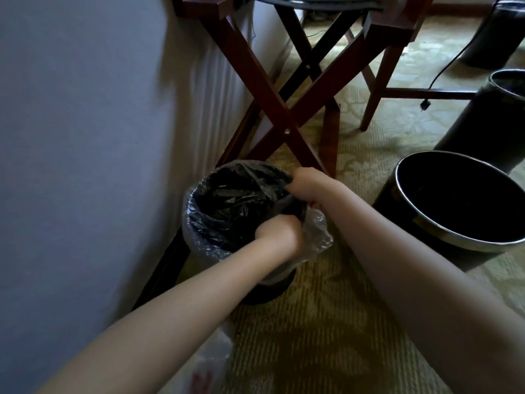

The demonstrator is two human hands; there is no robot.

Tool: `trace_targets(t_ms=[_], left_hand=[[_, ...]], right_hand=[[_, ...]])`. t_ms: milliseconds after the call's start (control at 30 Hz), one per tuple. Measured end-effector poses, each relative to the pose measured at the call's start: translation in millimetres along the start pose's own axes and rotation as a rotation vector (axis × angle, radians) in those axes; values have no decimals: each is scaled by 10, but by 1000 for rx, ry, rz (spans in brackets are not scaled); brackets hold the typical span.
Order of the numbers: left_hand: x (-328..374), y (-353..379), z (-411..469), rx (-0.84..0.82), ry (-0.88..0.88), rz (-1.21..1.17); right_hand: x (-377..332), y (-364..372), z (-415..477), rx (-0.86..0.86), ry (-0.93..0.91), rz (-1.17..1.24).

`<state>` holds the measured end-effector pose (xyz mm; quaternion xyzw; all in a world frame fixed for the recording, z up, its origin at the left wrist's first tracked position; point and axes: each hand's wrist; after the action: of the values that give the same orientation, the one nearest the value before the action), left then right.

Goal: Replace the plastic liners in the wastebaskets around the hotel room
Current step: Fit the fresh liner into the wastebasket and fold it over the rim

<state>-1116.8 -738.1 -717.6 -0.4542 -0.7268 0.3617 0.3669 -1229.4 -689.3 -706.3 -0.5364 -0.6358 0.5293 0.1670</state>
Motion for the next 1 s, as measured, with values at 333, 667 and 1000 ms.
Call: trace_targets(t_ms=[333, 667, 1000], left_hand=[[-623, 164, -372, 178, 365, 182], [-386, -138, 126, -42, 151, -484], [-338, 105, -135, -25, 270, -168]], right_hand=[[-13, 169, 72, 173, -17, 114], [144, 35, -57, 259, -19, 535], [37, 64, 16, 219, -46, 175]])
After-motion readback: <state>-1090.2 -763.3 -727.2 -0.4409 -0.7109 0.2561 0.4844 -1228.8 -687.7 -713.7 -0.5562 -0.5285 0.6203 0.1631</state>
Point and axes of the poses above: each hand's wrist, its own z-axis towards the middle knuckle, its own y-axis out of the palm, x = y × z, and after that the axes turned 2 degrees about -y, right-handed
